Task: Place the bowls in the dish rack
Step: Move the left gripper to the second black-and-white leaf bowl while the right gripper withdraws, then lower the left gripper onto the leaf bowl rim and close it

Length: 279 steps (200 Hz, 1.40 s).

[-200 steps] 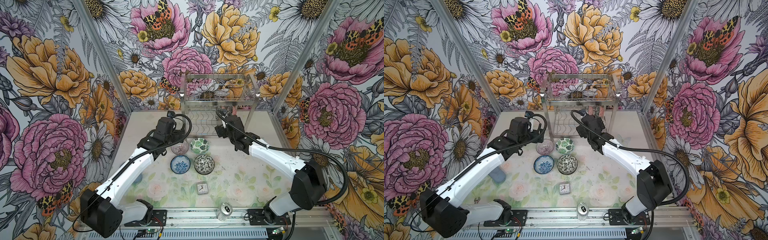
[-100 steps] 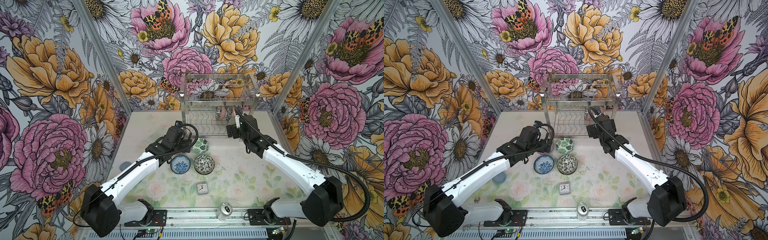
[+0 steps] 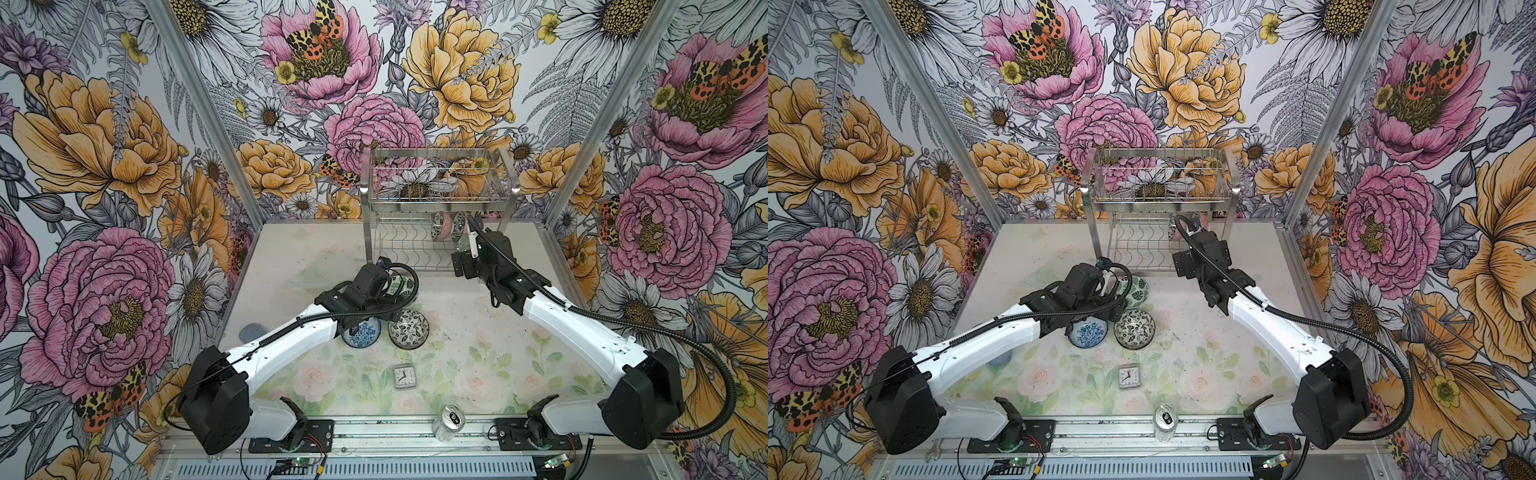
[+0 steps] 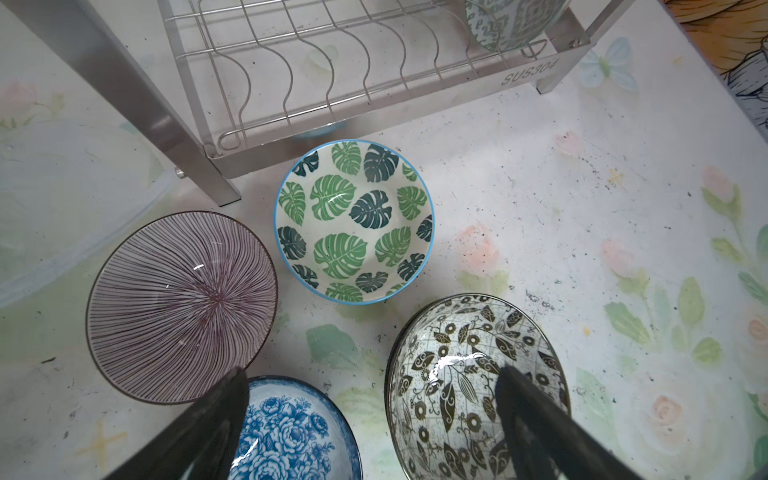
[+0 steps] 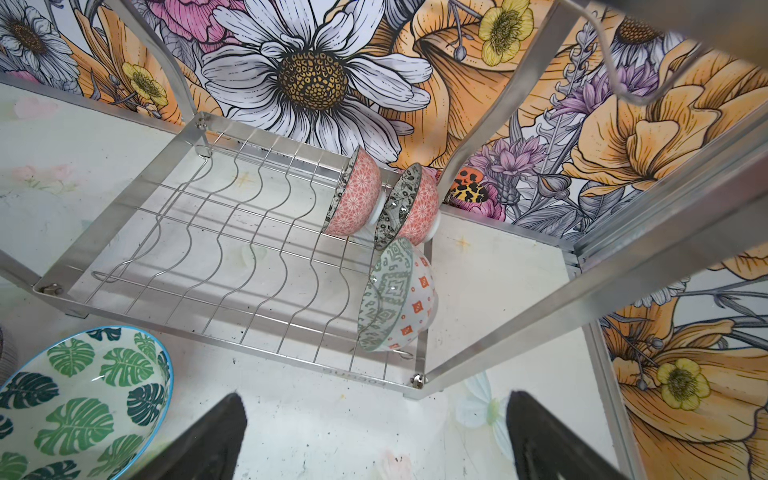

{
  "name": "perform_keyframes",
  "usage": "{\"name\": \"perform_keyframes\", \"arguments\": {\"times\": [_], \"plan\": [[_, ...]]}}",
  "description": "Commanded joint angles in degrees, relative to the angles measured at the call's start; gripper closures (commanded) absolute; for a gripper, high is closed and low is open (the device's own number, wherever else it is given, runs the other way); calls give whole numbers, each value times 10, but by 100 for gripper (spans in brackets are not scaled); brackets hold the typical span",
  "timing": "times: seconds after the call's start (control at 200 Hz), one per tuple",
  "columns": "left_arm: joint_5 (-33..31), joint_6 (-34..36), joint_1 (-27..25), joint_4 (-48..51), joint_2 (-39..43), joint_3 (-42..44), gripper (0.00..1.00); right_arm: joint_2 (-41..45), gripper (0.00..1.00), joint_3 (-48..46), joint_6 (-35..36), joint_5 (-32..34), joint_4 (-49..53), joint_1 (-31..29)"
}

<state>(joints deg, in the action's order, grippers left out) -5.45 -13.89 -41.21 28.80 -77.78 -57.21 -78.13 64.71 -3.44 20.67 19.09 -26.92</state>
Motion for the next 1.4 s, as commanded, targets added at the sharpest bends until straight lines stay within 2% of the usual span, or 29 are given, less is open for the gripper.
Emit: {"name": "perform_keyframes", "arguments": {"times": [0.0,0.325,0.761,0.856,0.941,1.066,1.156,1.391], "plan": [[35,-18,-6,-16,-3,19,8,2,0,-1,-8,-4,-3,1],[39,-38,-22,-16,-6,53,18,-6,0,-1,-10,-8,-4,3],[37,-52,-23,-16,-61,29,39,-6,0,-1,-8,-7,-3,4],[35,-54,-24,-16,-69,24,41,-7,0,-1,-8,-7,-4,4],[37,-53,-24,-16,-78,19,52,-10,0,0,-6,-8,-4,4],[38,-52,-24,-16,-91,11,57,-12,0,1,-5,-7,-3,4],[42,-53,-24,-16,-98,7,65,-13,0,0,-5,-6,-4,4],[40,-57,-25,-14,-105,3,72,-10,0,-5,-5,-6,-4,6]]}}
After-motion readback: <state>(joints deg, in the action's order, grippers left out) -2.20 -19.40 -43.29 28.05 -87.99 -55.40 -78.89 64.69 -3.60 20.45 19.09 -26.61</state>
